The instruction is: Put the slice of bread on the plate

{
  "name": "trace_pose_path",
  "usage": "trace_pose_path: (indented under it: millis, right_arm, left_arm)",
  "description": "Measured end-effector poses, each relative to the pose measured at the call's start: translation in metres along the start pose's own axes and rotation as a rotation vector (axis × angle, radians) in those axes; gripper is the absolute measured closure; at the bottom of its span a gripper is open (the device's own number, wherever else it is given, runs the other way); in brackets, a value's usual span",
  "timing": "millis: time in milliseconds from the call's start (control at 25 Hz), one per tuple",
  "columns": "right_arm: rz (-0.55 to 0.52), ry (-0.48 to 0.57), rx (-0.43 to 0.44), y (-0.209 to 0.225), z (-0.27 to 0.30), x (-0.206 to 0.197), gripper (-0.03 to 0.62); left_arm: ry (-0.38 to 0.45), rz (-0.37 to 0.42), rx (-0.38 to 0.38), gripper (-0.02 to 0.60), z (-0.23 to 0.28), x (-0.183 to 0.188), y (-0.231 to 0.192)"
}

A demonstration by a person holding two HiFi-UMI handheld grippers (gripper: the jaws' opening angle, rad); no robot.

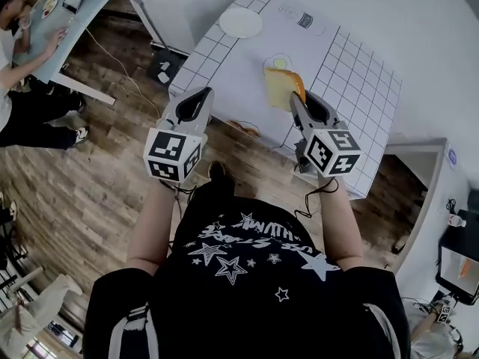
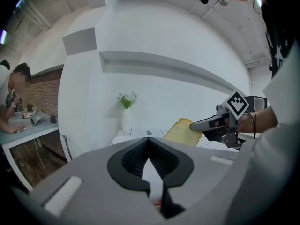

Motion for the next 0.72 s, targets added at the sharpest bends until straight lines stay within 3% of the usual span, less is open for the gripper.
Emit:
trace_pose_path:
  millis: [360,720]
  right_arm:
    - [-0.017,-0.043,-0.042,-0.03,0.068,0.01,0.497]
    - [-0.036,-0.085,-0.071,-0.016,0.094,0.01,0.497]
  left_arm:
    - [-0.018,-0.073,-0.056,0.572,0.02,-0.019,-0.068]
    - [-0.052,-0.103,-0.078,0.572,0.045,-0.029,-0.09]
Point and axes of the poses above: the fingertips, and each gripper's own axes: z forward along the fingers, y to its right, x out of its top, the point moved 8 cm from there along -z, backward along the fingers, and after that the axes turned 7 degrees about z, right-handed, at the moved point
